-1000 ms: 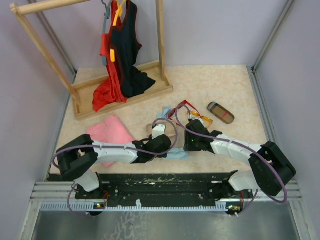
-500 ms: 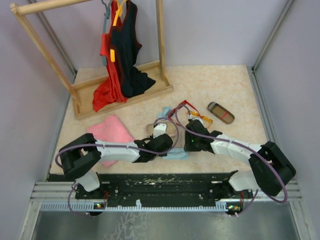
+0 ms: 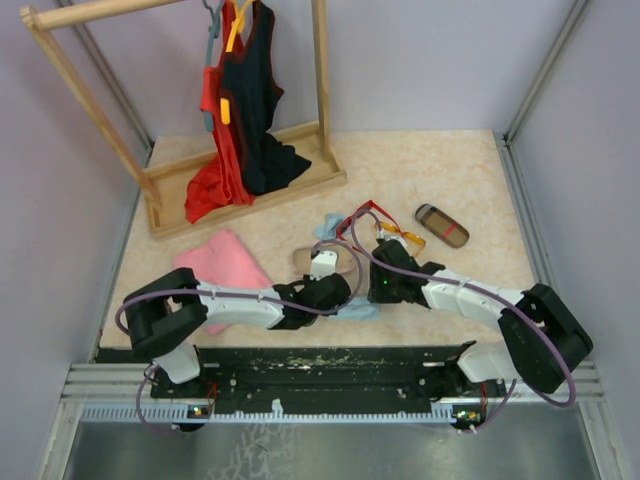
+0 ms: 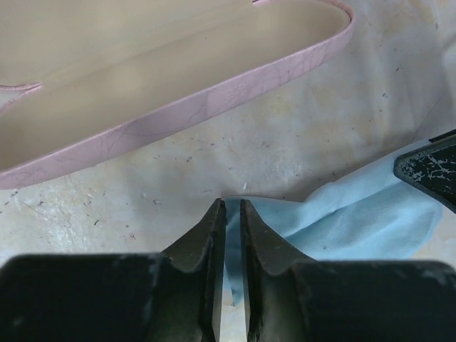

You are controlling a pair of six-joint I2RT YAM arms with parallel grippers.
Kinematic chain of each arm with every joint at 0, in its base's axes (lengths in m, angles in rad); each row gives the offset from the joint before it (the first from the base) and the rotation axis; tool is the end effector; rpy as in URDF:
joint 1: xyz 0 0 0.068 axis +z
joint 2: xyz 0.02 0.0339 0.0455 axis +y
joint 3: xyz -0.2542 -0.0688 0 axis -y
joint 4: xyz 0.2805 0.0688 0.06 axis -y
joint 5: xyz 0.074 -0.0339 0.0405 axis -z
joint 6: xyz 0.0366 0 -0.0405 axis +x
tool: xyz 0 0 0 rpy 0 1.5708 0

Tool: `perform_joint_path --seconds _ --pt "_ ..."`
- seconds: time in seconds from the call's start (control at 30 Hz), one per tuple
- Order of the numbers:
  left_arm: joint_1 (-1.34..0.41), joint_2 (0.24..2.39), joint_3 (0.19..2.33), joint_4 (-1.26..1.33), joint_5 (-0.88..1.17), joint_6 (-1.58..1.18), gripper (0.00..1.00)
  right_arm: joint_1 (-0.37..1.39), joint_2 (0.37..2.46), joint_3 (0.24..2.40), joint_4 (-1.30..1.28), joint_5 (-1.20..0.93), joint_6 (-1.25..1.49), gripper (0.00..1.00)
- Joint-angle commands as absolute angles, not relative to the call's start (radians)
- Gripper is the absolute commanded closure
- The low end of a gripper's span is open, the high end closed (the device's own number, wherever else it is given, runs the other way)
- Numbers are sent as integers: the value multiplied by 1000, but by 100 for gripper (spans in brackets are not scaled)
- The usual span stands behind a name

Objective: Organize the sunglasses
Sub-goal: Fold the glasses cleaning cloth at the center of the board.

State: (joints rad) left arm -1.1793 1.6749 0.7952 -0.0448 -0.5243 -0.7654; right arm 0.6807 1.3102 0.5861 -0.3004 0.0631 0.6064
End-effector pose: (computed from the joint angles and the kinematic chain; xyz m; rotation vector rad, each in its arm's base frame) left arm 0.1448 -0.3027 0.1041 0.2754 2.3365 -0.2941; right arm 0.2049 0.1630 0.1238 -0.0748 2.6415 0.3775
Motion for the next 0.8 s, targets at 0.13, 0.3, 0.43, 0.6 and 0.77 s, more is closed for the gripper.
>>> perform_joint_path --seconds 0.13,0.3,0.43,0.6,0.77 --pt "-1211 1772 725 -232 -414 -800 90 693 1287 559 -281 60 620 67" --pt "-1212 1752 712 -240 -435 -812 100 693 1272 548 -269 71 624 69" --pt "-1212 1733 710 -245 -446 -813 100 693 1285 555 -269 79 619 77" --pt "-1211 1732 713 -243 -448 -813 100 693 1308 553 -250 65 615 90" --pt "-1212 1699 695 -194 -440 -805 100 693 1281 536 -221 69 610 100"
